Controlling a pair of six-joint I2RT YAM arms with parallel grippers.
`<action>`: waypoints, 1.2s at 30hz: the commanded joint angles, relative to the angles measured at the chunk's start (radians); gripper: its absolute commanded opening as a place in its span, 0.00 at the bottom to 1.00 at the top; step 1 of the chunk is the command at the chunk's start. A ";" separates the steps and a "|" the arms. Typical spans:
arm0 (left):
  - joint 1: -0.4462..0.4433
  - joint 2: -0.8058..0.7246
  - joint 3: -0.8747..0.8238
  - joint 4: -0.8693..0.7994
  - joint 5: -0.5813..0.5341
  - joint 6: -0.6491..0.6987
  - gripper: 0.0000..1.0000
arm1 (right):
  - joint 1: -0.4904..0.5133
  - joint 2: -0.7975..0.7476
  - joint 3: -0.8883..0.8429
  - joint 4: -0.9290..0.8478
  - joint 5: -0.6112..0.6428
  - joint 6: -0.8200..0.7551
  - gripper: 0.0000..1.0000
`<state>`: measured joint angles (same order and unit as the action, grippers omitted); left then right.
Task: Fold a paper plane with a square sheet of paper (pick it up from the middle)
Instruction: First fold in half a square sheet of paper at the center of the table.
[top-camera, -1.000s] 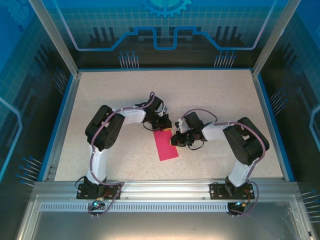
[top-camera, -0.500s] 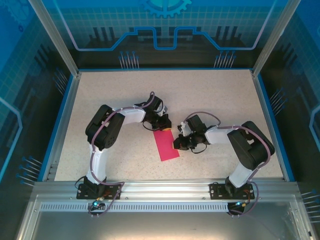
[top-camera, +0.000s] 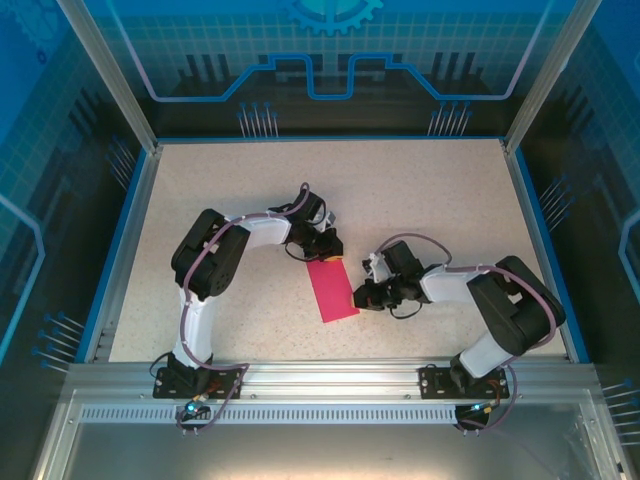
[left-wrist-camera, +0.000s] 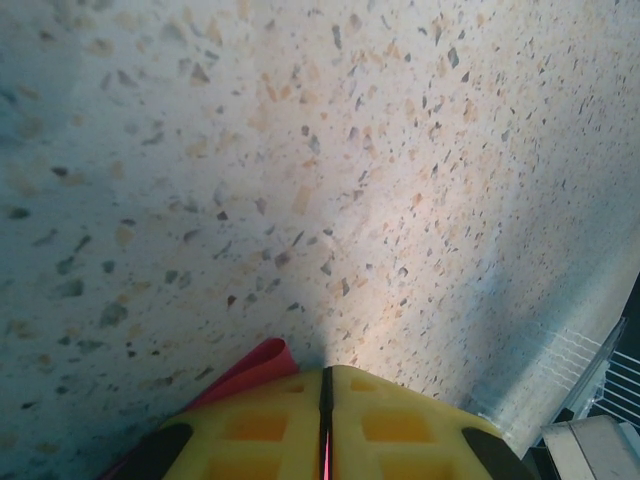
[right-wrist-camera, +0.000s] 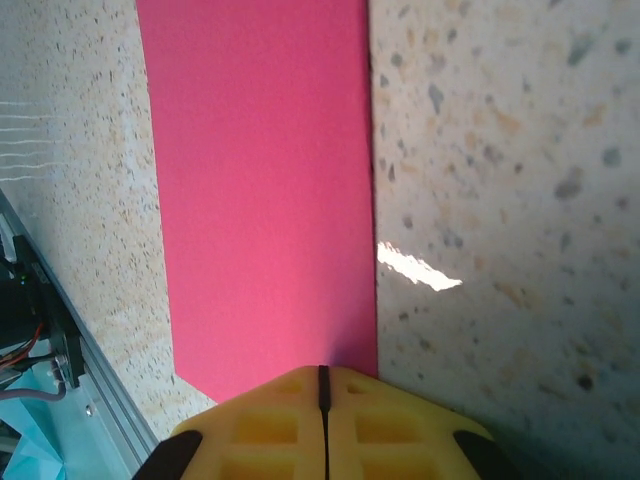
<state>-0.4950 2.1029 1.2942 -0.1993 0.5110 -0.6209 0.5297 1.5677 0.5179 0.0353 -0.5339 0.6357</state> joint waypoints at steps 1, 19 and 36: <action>0.065 0.050 0.025 0.042 -0.179 0.032 0.10 | 0.013 0.012 -0.087 -0.273 0.010 0.010 0.04; 0.075 0.035 0.096 0.034 -0.193 0.062 0.14 | 0.016 -0.016 -0.033 -0.332 0.040 0.007 0.04; 0.154 -0.411 -0.194 -0.054 -0.318 -0.034 0.55 | 0.277 0.034 0.564 -0.709 0.703 -0.140 0.53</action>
<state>-0.3553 1.7695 1.1629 -0.1917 0.2493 -0.6334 0.7448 1.5063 1.0248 -0.4976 -0.0704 0.5602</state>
